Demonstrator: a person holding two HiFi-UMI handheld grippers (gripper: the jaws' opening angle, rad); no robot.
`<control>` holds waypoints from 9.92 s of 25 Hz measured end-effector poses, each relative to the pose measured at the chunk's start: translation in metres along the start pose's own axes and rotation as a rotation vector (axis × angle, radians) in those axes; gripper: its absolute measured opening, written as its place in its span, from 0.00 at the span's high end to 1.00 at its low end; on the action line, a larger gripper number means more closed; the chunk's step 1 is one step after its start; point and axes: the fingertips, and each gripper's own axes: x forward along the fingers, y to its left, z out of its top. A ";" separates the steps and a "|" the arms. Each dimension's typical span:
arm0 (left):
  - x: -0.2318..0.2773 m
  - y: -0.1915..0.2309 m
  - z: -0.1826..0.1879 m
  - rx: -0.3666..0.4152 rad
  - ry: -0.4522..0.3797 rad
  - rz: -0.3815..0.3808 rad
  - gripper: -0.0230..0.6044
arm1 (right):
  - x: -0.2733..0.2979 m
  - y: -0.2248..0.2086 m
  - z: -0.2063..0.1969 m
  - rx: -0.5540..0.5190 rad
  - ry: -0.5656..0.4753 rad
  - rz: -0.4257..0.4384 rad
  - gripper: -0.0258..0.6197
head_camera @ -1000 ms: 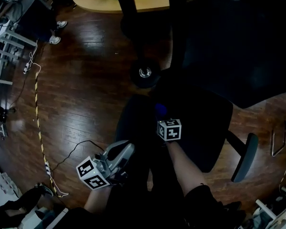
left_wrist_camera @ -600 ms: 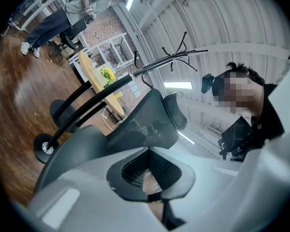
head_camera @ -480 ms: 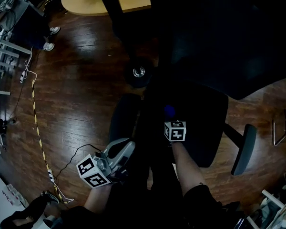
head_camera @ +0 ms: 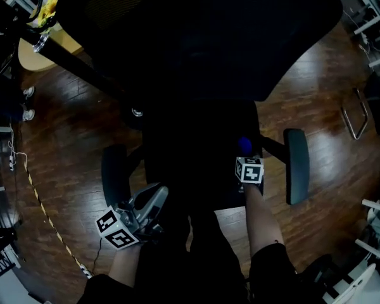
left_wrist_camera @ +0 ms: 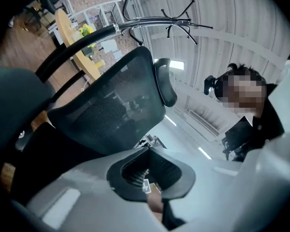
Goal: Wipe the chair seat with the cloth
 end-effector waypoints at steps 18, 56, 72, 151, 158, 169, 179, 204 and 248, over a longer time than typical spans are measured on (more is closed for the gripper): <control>-0.013 -0.007 0.002 0.009 -0.044 0.003 0.98 | -0.009 -0.017 -0.003 0.103 0.052 -0.022 0.91; -0.021 -0.028 -0.005 0.061 -0.051 -0.021 0.98 | -0.030 0.054 -0.068 0.139 0.055 0.136 0.91; 0.016 -0.032 -0.009 0.066 -0.003 -0.046 0.98 | -0.060 -0.041 -0.061 0.135 -0.010 0.017 0.91; -0.032 0.060 0.061 -0.039 -0.247 0.084 0.98 | 0.127 0.315 0.124 -0.176 0.014 0.547 0.91; -0.032 0.056 0.059 -0.053 -0.235 0.068 0.98 | 0.120 0.319 0.122 -0.211 -0.029 0.550 0.91; 0.005 0.042 0.037 -0.048 -0.135 0.042 0.98 | 0.096 0.113 0.119 -0.111 -0.002 0.245 0.91; 0.041 0.025 0.022 -0.026 -0.074 0.018 0.98 | 0.067 -0.025 0.111 0.085 -0.034 0.067 0.91; -0.109 0.022 0.054 0.002 -0.340 0.165 0.98 | 0.079 0.342 0.075 -0.142 0.029 0.590 0.91; -0.100 -0.006 0.044 0.021 -0.259 0.055 0.98 | 0.039 0.142 0.032 0.060 0.012 0.268 0.91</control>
